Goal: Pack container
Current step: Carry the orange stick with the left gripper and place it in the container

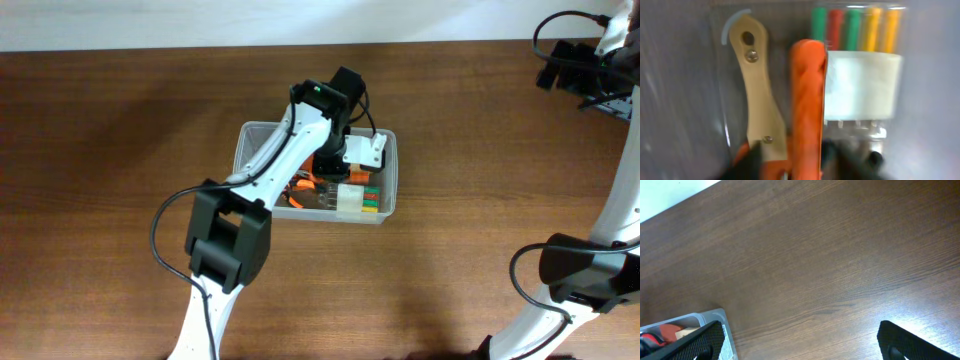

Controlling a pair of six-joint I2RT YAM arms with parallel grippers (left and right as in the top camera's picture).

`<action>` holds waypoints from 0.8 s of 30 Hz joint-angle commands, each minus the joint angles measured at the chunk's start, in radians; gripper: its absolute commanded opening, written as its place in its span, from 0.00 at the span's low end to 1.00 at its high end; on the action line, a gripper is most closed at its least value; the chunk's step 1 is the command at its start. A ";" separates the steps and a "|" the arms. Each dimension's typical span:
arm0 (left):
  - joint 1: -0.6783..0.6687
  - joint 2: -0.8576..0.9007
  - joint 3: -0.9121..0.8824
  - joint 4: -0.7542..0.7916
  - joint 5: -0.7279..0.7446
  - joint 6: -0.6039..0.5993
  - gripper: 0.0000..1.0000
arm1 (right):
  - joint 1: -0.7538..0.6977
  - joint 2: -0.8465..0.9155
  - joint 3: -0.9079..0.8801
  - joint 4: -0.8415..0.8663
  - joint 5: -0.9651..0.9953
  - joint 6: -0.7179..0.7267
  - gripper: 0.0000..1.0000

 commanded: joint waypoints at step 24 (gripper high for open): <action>0.342 -0.441 0.489 -0.314 -0.348 -0.940 0.99 | -0.003 0.002 -0.003 0.000 -0.005 0.002 0.98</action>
